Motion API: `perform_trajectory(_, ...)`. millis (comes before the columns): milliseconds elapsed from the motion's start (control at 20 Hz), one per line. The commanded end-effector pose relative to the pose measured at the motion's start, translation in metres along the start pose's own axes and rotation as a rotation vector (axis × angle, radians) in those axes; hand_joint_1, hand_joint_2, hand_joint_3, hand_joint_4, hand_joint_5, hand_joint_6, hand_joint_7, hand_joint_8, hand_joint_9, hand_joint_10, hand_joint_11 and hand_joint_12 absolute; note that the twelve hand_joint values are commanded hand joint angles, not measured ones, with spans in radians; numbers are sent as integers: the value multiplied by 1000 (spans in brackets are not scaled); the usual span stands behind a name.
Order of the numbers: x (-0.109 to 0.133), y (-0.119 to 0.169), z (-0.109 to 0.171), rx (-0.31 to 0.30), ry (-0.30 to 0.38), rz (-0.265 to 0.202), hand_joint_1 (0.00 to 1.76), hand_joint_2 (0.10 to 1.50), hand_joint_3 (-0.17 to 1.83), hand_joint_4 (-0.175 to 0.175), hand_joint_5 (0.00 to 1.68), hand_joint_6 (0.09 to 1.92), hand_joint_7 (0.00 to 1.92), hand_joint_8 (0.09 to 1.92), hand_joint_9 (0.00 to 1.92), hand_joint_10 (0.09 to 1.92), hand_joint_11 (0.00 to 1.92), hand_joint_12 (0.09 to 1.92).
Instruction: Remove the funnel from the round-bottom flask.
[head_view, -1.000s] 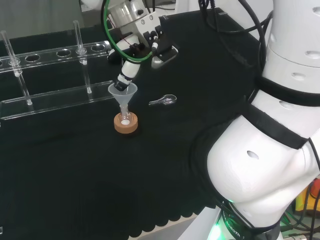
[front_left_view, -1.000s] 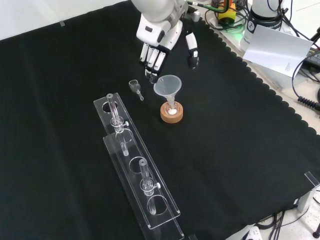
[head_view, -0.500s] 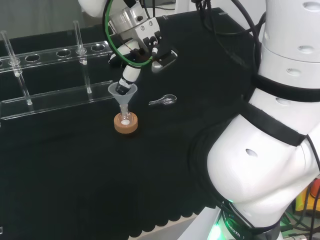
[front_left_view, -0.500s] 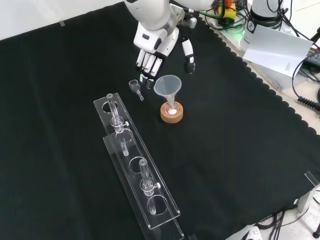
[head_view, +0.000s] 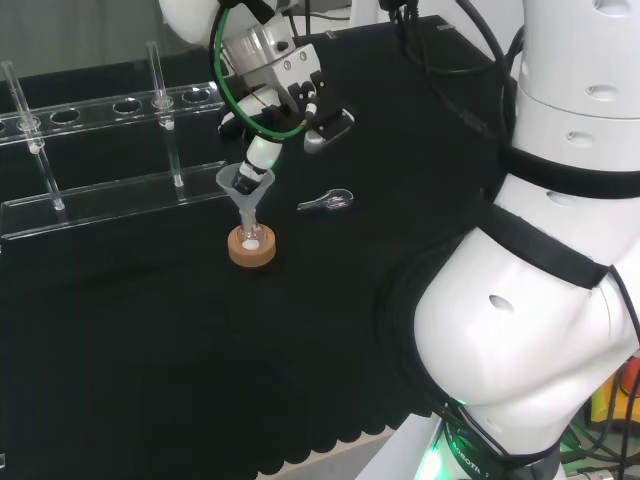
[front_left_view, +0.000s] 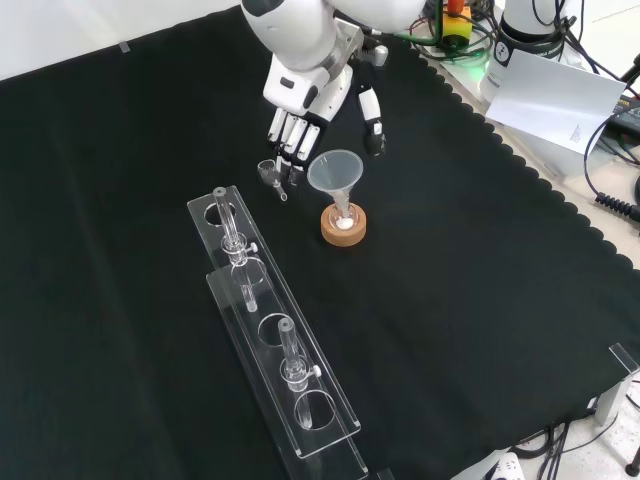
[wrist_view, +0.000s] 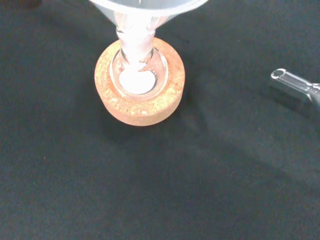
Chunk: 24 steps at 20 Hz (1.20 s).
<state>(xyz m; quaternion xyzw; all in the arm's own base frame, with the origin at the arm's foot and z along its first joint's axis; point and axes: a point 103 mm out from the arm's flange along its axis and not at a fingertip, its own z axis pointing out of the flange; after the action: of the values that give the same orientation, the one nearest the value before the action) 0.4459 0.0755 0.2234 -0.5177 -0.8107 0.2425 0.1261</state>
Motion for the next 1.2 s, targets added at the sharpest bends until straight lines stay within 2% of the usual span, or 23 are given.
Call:
perform_trajectory(50, 4, 8, 6, 0, 19, -17, 573, 747, 194, -53, 150, 87, 8, 618, 445, 87, 208, 1438)
perform_trajectory(100, 5, 8, 7, 2, 19, -18, 574, 751, 186, -53, 153, 87, 6, 629, 428, 117, 211, 1436)
perform_trajectory(300, 7, 10, 8, 3, 14, -19, 573, 765, 154, -53, 157, 87, 0, 660, 205, 656, 216, 1439)
perform_trajectory(400, 7, 11, 10, 3, 14, -22, 572, 766, 151, -53, 157, 87, 0, 666, 166, 751, 216, 1441)
perform_trajectory(1200, 6, 20, 22, 26, -11, -24, 579, 768, 151, -54, 162, 87, 0, 655, 152, 800, 208, 1435)
